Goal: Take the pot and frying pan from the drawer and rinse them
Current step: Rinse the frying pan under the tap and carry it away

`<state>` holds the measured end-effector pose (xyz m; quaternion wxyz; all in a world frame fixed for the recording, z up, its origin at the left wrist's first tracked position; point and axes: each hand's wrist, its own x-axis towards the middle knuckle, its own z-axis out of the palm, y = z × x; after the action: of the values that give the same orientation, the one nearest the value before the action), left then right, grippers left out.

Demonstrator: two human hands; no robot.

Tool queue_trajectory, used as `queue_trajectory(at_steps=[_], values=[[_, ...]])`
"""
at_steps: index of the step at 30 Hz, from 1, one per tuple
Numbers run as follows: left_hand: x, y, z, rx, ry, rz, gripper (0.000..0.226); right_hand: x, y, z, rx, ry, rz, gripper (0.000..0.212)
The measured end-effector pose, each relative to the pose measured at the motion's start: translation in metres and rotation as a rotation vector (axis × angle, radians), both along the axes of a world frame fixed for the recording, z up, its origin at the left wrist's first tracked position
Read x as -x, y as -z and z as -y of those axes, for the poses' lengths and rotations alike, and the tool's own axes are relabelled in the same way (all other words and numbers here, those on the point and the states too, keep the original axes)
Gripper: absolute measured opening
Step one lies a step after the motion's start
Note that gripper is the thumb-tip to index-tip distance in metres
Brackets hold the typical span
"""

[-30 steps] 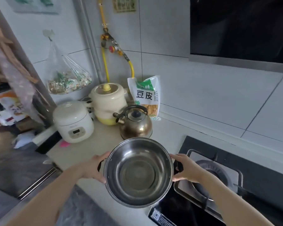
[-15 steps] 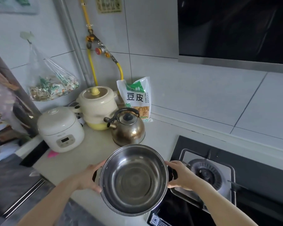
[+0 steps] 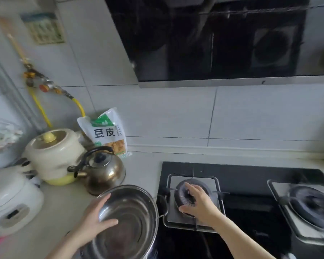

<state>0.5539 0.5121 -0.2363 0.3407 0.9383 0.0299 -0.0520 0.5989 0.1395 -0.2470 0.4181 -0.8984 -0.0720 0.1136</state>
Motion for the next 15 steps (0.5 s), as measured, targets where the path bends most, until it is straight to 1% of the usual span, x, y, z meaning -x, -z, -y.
queue_trajectory(at_steps=[2, 4, 5, 6, 8, 10, 12, 15], values=[[-0.019, -0.008, 0.043, 0.019, 0.086, 0.047, 0.111, 0.018, -0.005, 0.042, 0.009, 0.153, 0.054, 0.095], [-0.037, -0.011, 0.087, -0.009, 0.163, 0.08, 0.105, 0.044, -0.012, 0.09, 0.064, 0.306, 0.127, 0.093], [-0.045, -0.013, 0.111, -0.04, 0.215, 0.105, 0.105, 0.06, -0.016, 0.115, 0.136, 0.374, 0.165, 0.093], [-0.052, -0.015, 0.137, -0.096, 0.27, 0.135, 0.106, 0.077, -0.021, 0.14, 0.235, 0.439, 0.19, 0.094], [-0.058, -0.022, 0.193, -0.266, 0.355, 0.211, 0.108, 0.114, -0.031, 0.189, 0.44, 0.575, 0.224, 0.092], [-0.054, -0.034, 0.251, -0.403, 0.408, 0.348, 0.108, 0.154, -0.047, 0.234, 0.573, 0.73, 0.212, 0.091], [-0.045, -0.042, 0.305, -0.459, 0.412, 0.452, 0.101, 0.197, -0.057, 0.278, 0.647, 0.89, 0.185, 0.09], [-0.022, -0.05, 0.381, -0.44, 0.337, 0.465, 0.095, 0.267, -0.07, 0.341, 0.712, 1.105, 0.137, 0.09]])
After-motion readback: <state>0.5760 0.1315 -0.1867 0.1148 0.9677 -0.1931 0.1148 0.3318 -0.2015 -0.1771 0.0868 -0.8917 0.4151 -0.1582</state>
